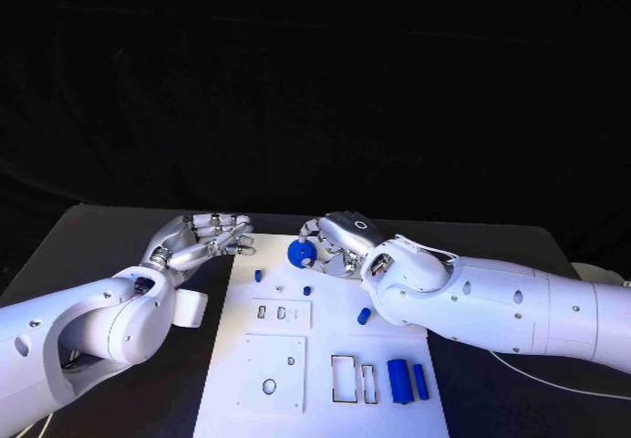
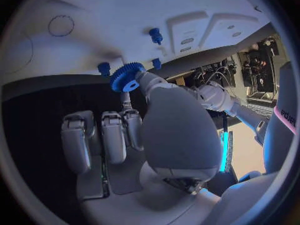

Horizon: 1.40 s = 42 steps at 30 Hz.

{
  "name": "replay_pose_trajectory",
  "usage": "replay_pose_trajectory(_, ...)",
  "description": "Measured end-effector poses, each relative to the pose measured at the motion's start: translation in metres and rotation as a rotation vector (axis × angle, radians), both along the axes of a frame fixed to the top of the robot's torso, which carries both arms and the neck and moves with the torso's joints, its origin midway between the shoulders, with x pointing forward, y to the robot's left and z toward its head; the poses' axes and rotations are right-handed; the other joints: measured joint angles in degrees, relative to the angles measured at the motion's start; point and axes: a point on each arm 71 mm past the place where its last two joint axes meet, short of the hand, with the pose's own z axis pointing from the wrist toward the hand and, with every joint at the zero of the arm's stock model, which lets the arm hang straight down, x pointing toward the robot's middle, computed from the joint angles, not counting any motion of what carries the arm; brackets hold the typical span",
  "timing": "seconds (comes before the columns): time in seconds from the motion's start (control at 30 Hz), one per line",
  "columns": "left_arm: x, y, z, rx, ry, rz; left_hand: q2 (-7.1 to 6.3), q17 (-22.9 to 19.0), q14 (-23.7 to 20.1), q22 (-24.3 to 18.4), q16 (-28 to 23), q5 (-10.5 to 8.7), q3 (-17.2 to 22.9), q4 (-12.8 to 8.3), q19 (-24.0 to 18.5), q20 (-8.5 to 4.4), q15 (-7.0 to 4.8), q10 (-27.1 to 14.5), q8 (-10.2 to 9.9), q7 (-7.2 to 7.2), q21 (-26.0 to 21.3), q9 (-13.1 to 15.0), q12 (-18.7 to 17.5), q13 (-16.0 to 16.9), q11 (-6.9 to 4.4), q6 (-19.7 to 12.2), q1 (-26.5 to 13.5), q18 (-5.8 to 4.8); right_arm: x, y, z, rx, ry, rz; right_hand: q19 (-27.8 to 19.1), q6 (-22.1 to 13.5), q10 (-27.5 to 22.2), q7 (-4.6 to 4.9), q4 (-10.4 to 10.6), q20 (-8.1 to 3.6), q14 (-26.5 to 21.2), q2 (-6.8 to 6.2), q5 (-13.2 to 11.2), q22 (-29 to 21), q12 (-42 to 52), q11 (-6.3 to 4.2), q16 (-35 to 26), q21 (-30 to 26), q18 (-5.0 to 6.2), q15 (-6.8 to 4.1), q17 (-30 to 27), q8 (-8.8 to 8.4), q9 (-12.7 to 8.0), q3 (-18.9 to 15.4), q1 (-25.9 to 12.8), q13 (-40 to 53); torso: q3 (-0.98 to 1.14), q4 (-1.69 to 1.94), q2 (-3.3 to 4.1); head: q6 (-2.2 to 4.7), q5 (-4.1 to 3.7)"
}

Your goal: Assemble the parts on the task board

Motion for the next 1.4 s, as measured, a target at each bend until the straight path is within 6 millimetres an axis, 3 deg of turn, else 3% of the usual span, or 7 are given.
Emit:
replay_pose_trajectory(0.5, 0.0, 0.0, 0.0, 0.0, 0.0, -0.001, 0.0, 0.06, 0.0, 0.06, 0.0, 0.0, 0.0, 0.0, -0.21, 0.2, 0.0, 0.0, 0.0, 0.0, 0.0, 0.0, 0.0, 0.0, 0.0, 0.0, 0.0, 0.0, 0.007, 0.008, -0.011, -0.05, 0.039, -0.003, 0.0, 0.58, -0.02, -0.14, 0.18, 0.0, 0.0, -0.51, -0.1, -0.01, 0.0, -0.01, 0.0, -0.04, 0.0, 0.0, 0.0, -0.36, -0.16, 0.17, -1.31, 0.0, 0.13, -0.2, -0.06, -0.59, 0.42)
replay_pose_trajectory(0.97, 0.0, 0.0, 0.0, 0.0, 0.0, -0.001, 0.0, 0.05, 0.0, 0.06, 0.0, 0.0, 0.0, 0.0, -0.21, 0.2, 0.0, 0.0, 0.0, 0.0, 0.0, 0.0, 0.0, 0.0, 0.0, 0.0, 0.0, 0.0, 0.011, 0.009, -0.013, -0.073, 0.06, -0.012, 0.0, 0.58, -0.02, -0.16, 0.22, 0.01, 0.0, -0.52, -0.47, -0.02, -0.38, -0.02, 0.0, -0.04, 0.0, 0.01, -0.01, -0.74, -0.25, 0.21, -1.9, -0.01, 0.16, -0.24, -0.08, -0.48, 0.46)
replay_pose_trajectory(1.07, 0.0, 0.0, 0.0, 0.0, 0.0, -0.001, 0.0, 0.08, -0.21, 0.06, 0.0, 0.0, 0.0, 0.0, -0.21, 0.2, 0.2, 0.0, 0.0, 0.0, 0.0, 0.0, 0.0, 0.0, 0.0, 0.0, 0.0, 0.0, 0.011, 0.01, -0.014, -0.075, 0.061, -0.015, 0.0, 0.01, -0.11, 0.36, 0.24, 0.01, 0.0, -0.86, -2.23, -0.02, -0.68, 0.07, 0.0, -0.05, 0.0, 0.01, -0.01, -1.73, -0.32, 0.22, -2.94, -0.01, 0.16, -0.23, -0.05, -0.44, 0.43)
replay_pose_trajectory(1.2, 0.0, 0.0, 0.0, 0.0, 0.0, -0.001, 0.0, 0.1, -0.21, 0.05, 0.0, 0.0, 0.0, 0.0, -0.21, 0.2, 0.21, 0.0, 0.0, 0.0, 0.0, 0.0, 0.0, 0.0, 0.0, 0.0, 0.0, 0.0, 0.011, 0.012, -0.016, -0.078, 0.066, -0.013, -0.01, -4.17, -0.76, 1.56, 1.12, 0.29, 0.0, -0.97, -5.46, 0.01, -1.28, 1.3, 0.0, -0.04, 0.0, 0.85, -0.01, -5.29, -1.53, -1.18, -4.8, -0.01, 0.14, -0.19, -0.04, -0.42, 0.37)
replay_pose_trajectory(1.3, 0.0, 0.0, 0.0, 0.0, 0.0, 0.0, 0.0, 0.1, -0.21, 0.05, 0.0, 0.0, 0.0, 0.0, -0.21, 0.2, 0.2, 0.0, 0.0, 0.0, 0.0, 0.0, 0.0, 0.0, 0.0, 0.0, 0.0, -0.01, 0.012, 0.013, -0.017, -0.081, 0.07, -0.013, -0.01, -4.65, -0.97, 1.97, 1.48, 0.85, -0.01, 0.33, -4.93, 0.03, -1.28, 1.52, 0.0, -0.05, 0.01, 1.32, -0.01, -6.81, -1.77, -4.67, -8.62, -0.01, 0.12, -0.16, -0.04, -0.47, 0.35)
replay_pose_trajectory(1.4, 0.0, 0.0, 0.0, 0.0, 0.0, 0.0, 0.0, 0.09, -0.21, 0.05, 0.0, 0.0, 0.0, 0.0, -0.21, 0.2, 0.21, 0.0, 0.0, 0.0, 0.0, 0.0, 0.0, 0.0, 0.0, 0.0, 0.0, 0.0, 0.012, 0.012, -0.017, -0.087, 0.077, -0.014, -0.01, -4.44, -0.97, 2.19, 1.66, 0.85, -0.09, 1.45, -3.89, 0.03, -1.49, 1.52, 0.0, -0.05, 0.01, 1.38, -0.01, -6.99, -1.77, -6.95, -11.58, 0.0, 0.11, -0.19, -0.04, -0.51, 0.39)
